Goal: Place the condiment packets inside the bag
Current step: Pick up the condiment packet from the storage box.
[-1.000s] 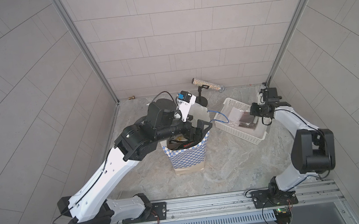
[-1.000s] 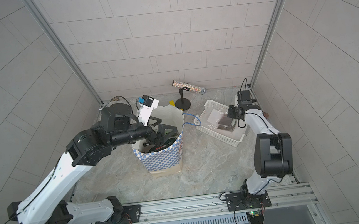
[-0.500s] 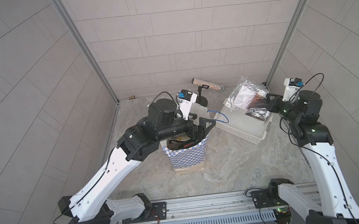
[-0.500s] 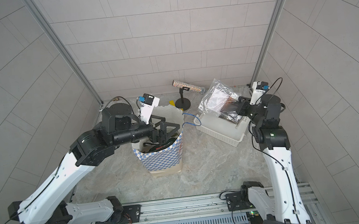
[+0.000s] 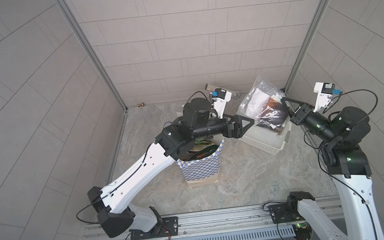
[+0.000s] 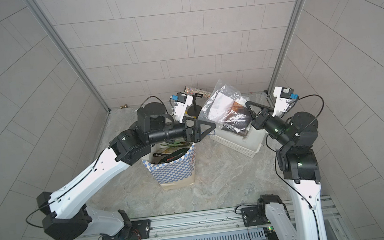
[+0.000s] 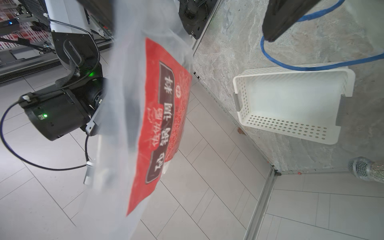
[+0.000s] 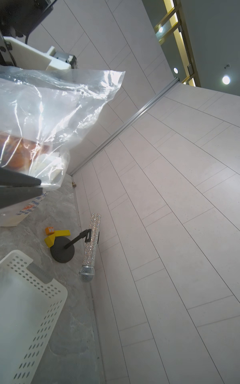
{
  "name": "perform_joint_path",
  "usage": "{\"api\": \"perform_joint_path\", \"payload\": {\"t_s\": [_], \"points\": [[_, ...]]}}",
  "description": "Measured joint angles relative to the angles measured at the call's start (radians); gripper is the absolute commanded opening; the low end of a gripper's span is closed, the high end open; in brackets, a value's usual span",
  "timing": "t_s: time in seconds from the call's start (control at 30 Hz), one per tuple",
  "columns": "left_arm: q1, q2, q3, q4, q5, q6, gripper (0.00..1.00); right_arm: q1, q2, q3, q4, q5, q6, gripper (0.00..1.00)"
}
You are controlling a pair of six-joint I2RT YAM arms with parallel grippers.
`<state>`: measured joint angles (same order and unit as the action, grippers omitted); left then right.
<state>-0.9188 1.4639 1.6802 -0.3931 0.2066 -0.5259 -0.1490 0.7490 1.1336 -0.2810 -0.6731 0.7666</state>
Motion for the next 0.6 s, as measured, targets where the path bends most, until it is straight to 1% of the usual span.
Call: {"api": "perform_joint_path", "payload": {"t_s": [0.03, 0.07, 0.13, 0.17, 0.2, 0.23, 0.27, 0.33, 0.37, 0.4, 0.43, 0.5, 0.53, 0.6], "points": [[-0.003, 0.018, 0.021, 0.000, 0.003, -0.004, 0.80, 0.000, 0.000, 0.000, 0.004, -0.011, 0.010, 0.00], [-0.004, 0.032, 0.041, 0.000, 0.006, -0.009, 0.64, 0.000, 0.000, 0.000, 0.005, -0.023, 0.017, 0.00], [-0.005, 0.047, 0.071, 0.003, 0.011, -0.013, 0.27, 0.000, -0.005, 0.000, 0.004, -0.037, 0.024, 0.00], [-0.005, 0.047, 0.077, 0.003, 0.013, -0.014, 0.12, 0.000, -0.007, 0.000, 0.004, -0.043, 0.025, 0.00], [-0.005, 0.044, 0.082, 0.004, 0.013, -0.014, 0.01, 0.000, -0.009, 0.000, 0.003, -0.047, 0.024, 0.00], [-0.005, 0.040, 0.083, 0.005, 0.010, -0.014, 0.00, 0.000, -0.011, 0.000, 0.003, -0.051, 0.024, 0.00], [-0.007, 0.035, 0.083, 0.003, 0.004, -0.007, 0.00, 0.000, -0.011, 0.000, 0.002, -0.055, 0.021, 0.02], [-0.012, 0.028, 0.085, -0.008, -0.011, 0.002, 0.00, 0.000, -0.012, 0.000, 0.002, -0.064, 0.013, 0.32], [-0.014, 0.026, 0.092, -0.024, -0.024, 0.012, 0.00, 0.000, -0.013, 0.000, 0.000, -0.067, 0.001, 0.43], [-0.014, 0.026, 0.108, -0.054, -0.037, 0.027, 0.00, 0.000, -0.014, 0.000, 0.000, -0.070, -0.015, 0.59], [-0.013, 0.026, 0.124, -0.082, -0.050, 0.047, 0.00, 0.000, -0.017, 0.000, -0.002, -0.073, -0.039, 0.70], [-0.013, 0.028, 0.178, -0.171, -0.087, 0.104, 0.00, 0.000, -0.024, 0.000, -0.011, -0.076, -0.103, 0.81], [-0.013, 0.030, 0.210, -0.215, -0.105, 0.138, 0.00, 0.000, -0.029, 0.000, -0.016, -0.076, -0.138, 0.84], [-0.013, 0.033, 0.287, -0.314, -0.141, 0.226, 0.00, 0.000, -0.039, -0.003, -0.016, -0.080, -0.208, 0.87]]}}
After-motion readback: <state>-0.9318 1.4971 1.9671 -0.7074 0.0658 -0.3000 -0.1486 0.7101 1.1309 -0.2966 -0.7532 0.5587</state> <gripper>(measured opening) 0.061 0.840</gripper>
